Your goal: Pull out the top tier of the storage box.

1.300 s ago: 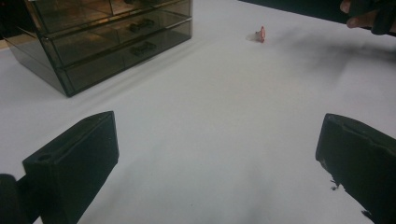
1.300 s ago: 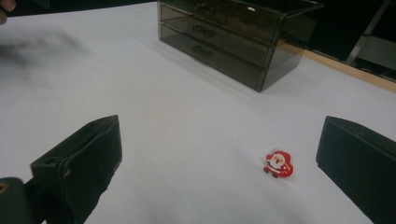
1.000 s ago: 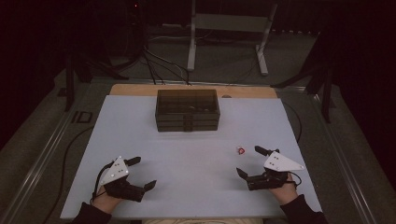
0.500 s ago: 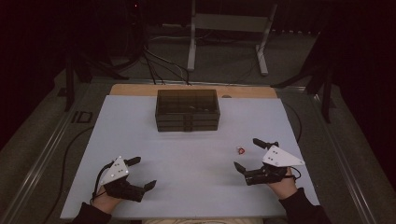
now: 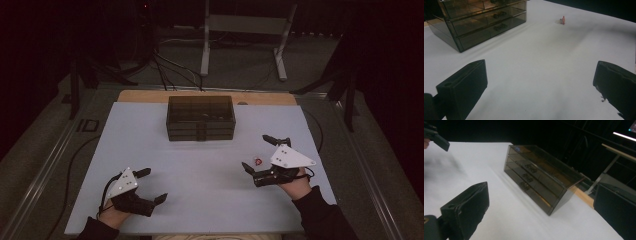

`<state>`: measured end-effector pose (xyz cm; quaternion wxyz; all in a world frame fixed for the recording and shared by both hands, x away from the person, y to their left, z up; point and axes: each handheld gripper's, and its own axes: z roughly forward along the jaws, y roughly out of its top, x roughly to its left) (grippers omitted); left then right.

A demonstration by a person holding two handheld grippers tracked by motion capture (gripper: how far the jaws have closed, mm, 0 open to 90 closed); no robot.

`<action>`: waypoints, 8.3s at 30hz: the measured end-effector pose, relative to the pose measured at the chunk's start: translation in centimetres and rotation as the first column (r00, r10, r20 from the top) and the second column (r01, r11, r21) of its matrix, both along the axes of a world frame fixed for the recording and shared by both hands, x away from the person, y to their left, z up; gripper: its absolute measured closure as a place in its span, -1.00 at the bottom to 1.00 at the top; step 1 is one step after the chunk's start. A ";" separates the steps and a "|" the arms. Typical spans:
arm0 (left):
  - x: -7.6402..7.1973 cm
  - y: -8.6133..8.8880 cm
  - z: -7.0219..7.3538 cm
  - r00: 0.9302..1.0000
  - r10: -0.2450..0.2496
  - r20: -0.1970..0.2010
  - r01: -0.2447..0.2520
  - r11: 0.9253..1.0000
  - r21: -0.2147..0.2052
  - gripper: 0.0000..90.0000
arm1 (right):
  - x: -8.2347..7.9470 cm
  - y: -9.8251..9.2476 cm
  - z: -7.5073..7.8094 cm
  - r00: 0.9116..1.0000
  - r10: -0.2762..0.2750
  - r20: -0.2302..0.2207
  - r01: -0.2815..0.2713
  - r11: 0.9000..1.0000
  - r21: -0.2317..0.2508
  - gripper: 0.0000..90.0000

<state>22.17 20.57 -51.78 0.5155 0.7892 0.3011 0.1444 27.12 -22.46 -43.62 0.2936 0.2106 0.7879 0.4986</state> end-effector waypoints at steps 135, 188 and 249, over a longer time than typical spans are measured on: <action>0.0 0.1 0.0 0.999 -0.032 -0.013 0.031 0.999 -0.029 -1.00 | 9.0 19.8 -9.7 0.854 0.161 0.495 0.395 0.419 -0.818 0.79; 0.0 0.0 0.0 1.000 -0.028 -0.013 0.028 0.999 -0.019 -1.00 | 6.3 18.8 -8.6 0.884 0.183 0.430 0.296 0.494 -0.818 0.70; 0.0 0.0 -0.1 0.999 -0.031 -0.018 0.031 0.999 -0.024 -1.00 | 13.2 9.1 -0.8 0.876 0.333 -0.349 -0.463 0.782 -0.418 -0.90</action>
